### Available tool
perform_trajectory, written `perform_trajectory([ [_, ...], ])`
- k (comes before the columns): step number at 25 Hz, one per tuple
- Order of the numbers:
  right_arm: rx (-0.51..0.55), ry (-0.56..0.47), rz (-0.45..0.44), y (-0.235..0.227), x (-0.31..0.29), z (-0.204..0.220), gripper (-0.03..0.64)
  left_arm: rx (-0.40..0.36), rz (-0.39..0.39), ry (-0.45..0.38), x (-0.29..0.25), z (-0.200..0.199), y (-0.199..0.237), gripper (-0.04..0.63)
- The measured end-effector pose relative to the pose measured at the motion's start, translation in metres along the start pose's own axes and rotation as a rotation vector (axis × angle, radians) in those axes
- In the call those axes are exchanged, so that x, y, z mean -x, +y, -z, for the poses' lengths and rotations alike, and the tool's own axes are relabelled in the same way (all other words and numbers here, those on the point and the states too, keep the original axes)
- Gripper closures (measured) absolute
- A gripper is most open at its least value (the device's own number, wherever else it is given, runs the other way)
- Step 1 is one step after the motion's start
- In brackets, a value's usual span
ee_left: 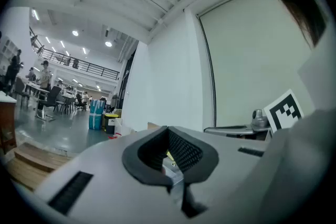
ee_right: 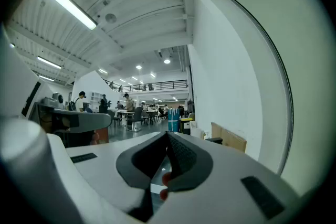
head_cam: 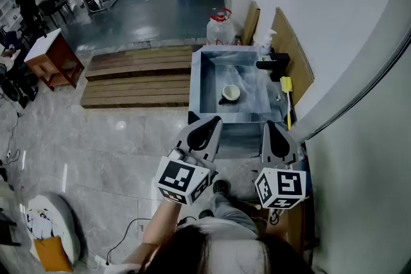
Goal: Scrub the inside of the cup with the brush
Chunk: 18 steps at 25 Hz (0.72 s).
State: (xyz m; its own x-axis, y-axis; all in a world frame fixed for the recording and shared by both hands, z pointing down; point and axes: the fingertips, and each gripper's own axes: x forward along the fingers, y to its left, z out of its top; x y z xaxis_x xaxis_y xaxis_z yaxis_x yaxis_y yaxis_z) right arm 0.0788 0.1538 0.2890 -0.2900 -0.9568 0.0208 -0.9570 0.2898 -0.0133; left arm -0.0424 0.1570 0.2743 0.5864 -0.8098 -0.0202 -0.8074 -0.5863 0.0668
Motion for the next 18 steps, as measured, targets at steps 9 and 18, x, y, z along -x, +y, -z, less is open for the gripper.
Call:
perform_trajectory([
  [9, 0.016, 0.028, -0.004, -0.016, -0.035, 0.009, 0.592, 0.007, -0.002, 0.019, -0.040, 0.011, 0.020, 0.586],
  [18, 0.027, 0.091, -0.021, -0.043, -0.074, 0.024, 0.592, 0.023, -0.007, 0.068, -0.087, 0.029, 0.041, 0.586],
])
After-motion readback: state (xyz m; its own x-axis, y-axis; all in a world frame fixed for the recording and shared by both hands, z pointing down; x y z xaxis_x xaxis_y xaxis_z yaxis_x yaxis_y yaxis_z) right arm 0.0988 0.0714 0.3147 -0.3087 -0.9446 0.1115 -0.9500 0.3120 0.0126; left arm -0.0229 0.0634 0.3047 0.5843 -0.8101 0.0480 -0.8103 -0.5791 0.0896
